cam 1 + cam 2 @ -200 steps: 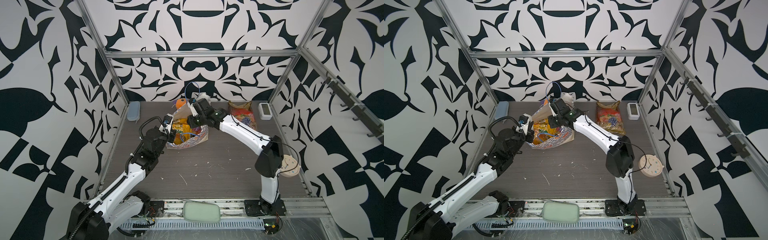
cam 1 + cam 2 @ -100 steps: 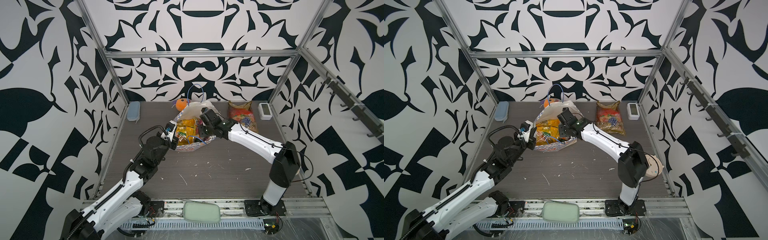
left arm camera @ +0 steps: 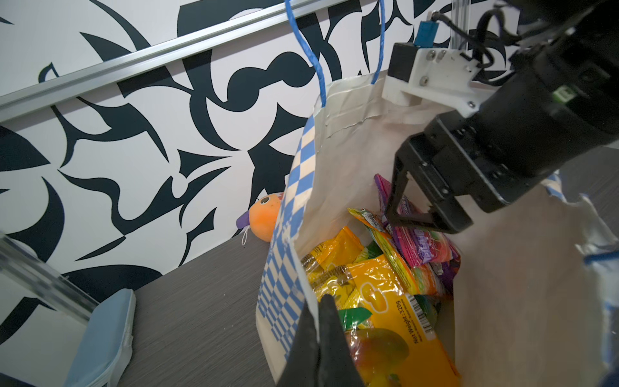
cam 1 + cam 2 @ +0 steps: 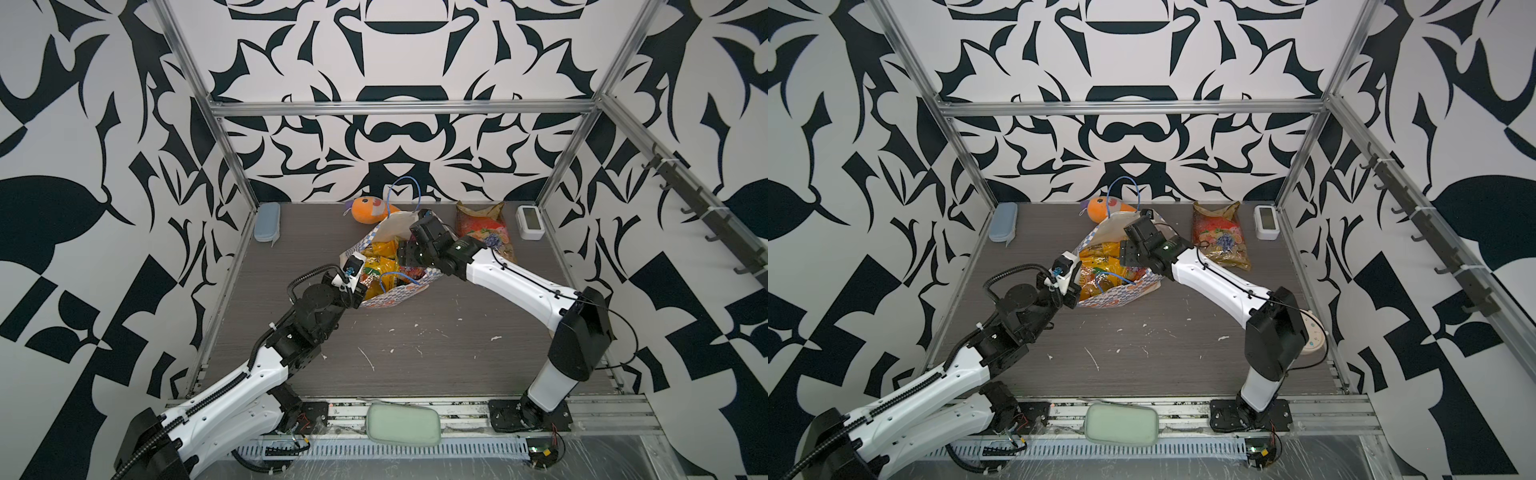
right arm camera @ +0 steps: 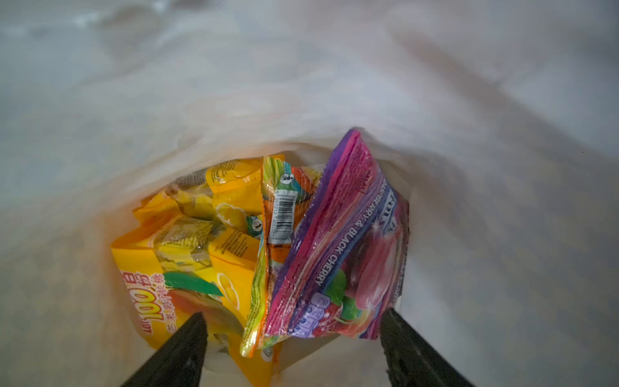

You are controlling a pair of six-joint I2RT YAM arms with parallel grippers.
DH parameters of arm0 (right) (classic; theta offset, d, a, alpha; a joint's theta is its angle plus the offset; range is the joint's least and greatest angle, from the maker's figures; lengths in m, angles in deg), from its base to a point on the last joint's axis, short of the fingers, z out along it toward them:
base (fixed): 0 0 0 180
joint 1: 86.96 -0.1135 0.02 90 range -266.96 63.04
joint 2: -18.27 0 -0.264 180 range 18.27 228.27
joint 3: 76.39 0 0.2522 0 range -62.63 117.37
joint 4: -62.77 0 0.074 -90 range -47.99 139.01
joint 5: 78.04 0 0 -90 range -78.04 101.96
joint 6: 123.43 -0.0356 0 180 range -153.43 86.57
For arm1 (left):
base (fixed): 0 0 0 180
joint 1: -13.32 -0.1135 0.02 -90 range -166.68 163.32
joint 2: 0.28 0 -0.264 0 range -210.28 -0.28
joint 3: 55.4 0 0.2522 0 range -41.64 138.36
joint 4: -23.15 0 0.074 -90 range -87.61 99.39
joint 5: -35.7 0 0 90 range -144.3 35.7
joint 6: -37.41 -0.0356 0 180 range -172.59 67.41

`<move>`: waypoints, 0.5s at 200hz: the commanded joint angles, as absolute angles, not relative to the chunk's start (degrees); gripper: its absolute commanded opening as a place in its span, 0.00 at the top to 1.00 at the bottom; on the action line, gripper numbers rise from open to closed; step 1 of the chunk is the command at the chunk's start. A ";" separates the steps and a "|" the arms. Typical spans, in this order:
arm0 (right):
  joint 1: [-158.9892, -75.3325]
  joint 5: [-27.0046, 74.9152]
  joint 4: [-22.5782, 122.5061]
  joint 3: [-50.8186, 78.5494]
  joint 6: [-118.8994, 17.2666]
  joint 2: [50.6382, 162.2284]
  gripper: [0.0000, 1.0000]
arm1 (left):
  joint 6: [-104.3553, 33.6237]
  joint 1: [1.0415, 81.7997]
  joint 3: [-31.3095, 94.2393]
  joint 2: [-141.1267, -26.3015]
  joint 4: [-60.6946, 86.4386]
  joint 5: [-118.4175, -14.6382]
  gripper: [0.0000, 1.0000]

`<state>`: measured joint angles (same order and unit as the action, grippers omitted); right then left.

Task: Take the snacks out of the paper bag
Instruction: Pick up the snack from the paper bag.

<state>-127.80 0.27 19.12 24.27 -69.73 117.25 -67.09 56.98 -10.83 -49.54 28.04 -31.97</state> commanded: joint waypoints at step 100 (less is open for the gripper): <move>-126.73 -13.47 11.37 42.31 -69.19 134.99 0.28 | -70.91 57.35 -10.97 -46.74 32.78 -32.04 1.00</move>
<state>-126.81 -10.39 11.89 38.82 -69.88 133.75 -69.36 57.00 -11.14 -48.67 27.32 -31.25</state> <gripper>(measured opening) 0.762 0.038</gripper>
